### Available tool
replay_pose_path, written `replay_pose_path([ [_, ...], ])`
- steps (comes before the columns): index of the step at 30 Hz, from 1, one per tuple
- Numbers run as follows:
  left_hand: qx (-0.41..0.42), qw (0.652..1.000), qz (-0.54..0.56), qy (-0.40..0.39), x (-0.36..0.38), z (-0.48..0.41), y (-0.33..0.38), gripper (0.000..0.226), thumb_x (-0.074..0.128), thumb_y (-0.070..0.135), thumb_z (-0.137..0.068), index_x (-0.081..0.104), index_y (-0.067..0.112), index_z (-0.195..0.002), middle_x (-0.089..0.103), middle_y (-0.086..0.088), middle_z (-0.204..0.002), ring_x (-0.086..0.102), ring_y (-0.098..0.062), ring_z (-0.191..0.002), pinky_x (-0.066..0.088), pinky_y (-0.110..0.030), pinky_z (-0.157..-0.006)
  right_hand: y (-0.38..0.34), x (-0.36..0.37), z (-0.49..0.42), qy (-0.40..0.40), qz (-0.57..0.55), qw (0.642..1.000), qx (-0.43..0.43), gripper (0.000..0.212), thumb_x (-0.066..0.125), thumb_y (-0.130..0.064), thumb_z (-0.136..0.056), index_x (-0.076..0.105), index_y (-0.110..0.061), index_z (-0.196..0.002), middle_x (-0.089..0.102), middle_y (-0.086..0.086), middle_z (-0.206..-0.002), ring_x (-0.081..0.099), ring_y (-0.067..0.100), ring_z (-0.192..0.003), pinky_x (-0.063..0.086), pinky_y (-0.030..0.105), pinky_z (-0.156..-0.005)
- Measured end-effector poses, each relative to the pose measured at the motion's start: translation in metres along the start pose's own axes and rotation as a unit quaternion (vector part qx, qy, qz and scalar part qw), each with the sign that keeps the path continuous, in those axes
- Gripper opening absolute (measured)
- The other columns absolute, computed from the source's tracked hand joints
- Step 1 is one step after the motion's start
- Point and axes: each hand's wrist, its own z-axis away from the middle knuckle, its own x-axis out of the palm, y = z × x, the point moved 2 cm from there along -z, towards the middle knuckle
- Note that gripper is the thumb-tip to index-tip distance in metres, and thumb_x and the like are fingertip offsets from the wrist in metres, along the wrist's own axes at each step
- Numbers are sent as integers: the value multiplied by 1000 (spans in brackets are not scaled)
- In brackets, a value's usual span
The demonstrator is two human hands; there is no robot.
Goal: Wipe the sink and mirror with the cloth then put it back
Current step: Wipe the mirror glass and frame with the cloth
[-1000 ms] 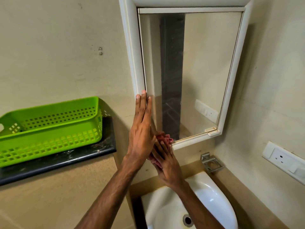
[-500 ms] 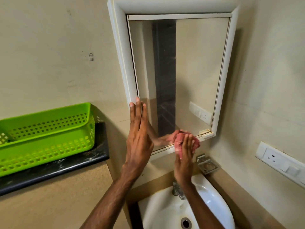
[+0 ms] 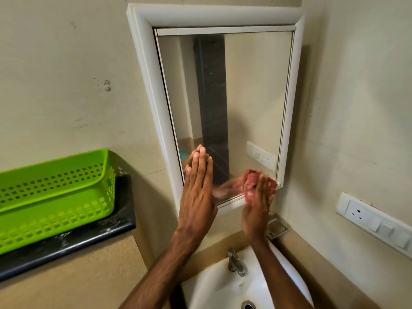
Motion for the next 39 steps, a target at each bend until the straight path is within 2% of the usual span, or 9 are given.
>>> replay_pose_path([
  [5, -7, 1000, -16, -11, 3, -2, 0, 91, 51, -6, -79, 8, 7, -159, -12, -11, -166, -9, -30, -154, 18, -51, -123, 11, -2, -55, 59, 25, 989, 135, 79, 69, -16, -95, 26, -3, -160, 33, 21, -164, 29, 40, -153, 27, 54, -125],
  [9, -5, 1000, -25, -15, 3, -3, 1, 96, 53, -9, -77, 8, 11, -159, -13, -9, -166, -9, -29, -154, 19, -51, -122, 10, -7, -81, 48, 21, 972, 229, 89, 74, -22, -92, 20, -1, -161, 29, 22, -165, 27, 38, -154, 18, 47, -128],
  [15, -13, 999, -33, -23, 9, -3, 3, 90, 47, -4, -79, 9, 10, -159, -11, -13, -166, -10, -30, -154, 14, -52, -124, -41, 13, 6, 3, 22, 997, 78, 89, 71, -20, -92, 17, -13, -163, 24, 13, -169, 25, 36, -155, 42, 55, -116],
  [18, -13, 999, -39, -30, 9, -3, 2, 86, 42, 0, -81, 9, 12, -159, -11, -13, -166, -11, -29, -154, 15, -53, -123, -45, 11, 22, -8, 3, 1000, 21, 89, 73, -12, -92, 19, -11, -163, 24, 11, -169, 18, 31, -157, 32, 52, -123],
  [20, -15, 999, -40, -28, 7, -3, 0, 95, 54, -6, -77, 9, 13, -159, -11, -11, -166, -10, -28, -154, 18, -51, -123, -28, 6, -1, -15, 13, 999, 32, 86, 70, -9, -92, 21, -11, -163, 26, 10, -169, 17, 30, -157, 27, 51, -126],
  [23, -11, 999, -39, -21, 5, -3, 2, 96, 55, -7, -77, 10, 12, -159, -10, -10, -166, -8, -28, -154, 19, -50, -123, 9, -8, -52, -2, -6, 994, 105, 78, 67, -10, -95, 27, -13, -161, 32, 13, -166, 27, 36, -154, 38, 58, -118],
  [26, -16, 999, -46, -11, 7, -5, 7, 95, 53, -10, -76, 11, 10, -159, -9, -12, -166, -7, -30, -154, 17, -51, -123, 28, -24, -93, -5, -1, 990, 140, 77, 65, -11, -96, 25, -12, -162, 33, 16, -165, 29, 40, -152, 38, 60, -117],
  [30, -16, 999, -44, -12, 8, -5, 7, 96, 55, -9, -75, 12, 10, -159, -8, -12, -166, -7, -31, -154, 16, -52, -123, 32, -25, -83, -20, 10, 989, 143, 77, 62, -16, -100, 19, -10, -163, 28, 16, -167, 28, 38, -154, 39, 55, -117],
  [39, -13, 999, -41, -28, 6, -3, 4, 97, 58, -4, -76, 11, 12, -159, -9, -11, -166, -8, -29, -154, 18, -50, -123, 22, -20, -65, -26, 16, 986, 161, 65, 56, -15, -102, 28, -7, -160, 39, 21, -159, 41, 41, -145, 43, 53, -112],
])
